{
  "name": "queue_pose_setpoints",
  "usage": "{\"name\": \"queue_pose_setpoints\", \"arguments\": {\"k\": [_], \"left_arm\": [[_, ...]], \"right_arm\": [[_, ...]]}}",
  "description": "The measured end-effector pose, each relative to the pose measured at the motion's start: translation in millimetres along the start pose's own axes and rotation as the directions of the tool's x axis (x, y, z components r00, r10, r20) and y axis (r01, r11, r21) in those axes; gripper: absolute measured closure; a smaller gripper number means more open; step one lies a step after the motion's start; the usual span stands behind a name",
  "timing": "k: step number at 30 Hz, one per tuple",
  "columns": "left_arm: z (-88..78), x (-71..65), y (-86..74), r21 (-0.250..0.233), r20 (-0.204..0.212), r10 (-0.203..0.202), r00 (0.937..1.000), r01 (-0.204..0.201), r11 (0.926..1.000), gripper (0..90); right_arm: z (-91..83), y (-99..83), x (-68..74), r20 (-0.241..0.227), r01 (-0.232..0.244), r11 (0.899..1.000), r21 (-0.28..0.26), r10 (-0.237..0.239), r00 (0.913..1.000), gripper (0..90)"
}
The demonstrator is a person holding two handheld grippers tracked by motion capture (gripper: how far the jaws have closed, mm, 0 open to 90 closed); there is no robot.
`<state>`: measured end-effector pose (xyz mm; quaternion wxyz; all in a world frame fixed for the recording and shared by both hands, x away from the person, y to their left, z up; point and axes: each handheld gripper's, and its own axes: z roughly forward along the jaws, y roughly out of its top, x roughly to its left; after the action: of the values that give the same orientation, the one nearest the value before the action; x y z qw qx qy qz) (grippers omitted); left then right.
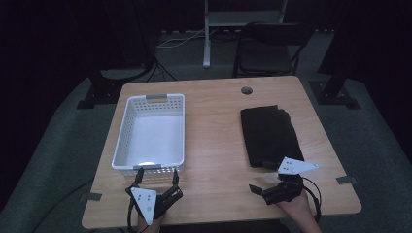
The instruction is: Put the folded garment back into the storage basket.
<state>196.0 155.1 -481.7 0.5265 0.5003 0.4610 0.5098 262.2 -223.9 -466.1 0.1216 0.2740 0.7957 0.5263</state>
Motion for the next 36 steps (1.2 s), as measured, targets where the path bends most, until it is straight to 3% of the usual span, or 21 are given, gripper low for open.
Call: {"name": "queue_pose_setpoints", "arguments": {"k": [36], "left_arm": [[0.3,0.1,0.2,0.002,0.005,0.000,1.0000,0.000,1.0000,2.6]], "right_arm": [[5.7,3.0,6.1,-0.063,0.059,0.994,0.093,-0.053,0.9966,1.7]]}}
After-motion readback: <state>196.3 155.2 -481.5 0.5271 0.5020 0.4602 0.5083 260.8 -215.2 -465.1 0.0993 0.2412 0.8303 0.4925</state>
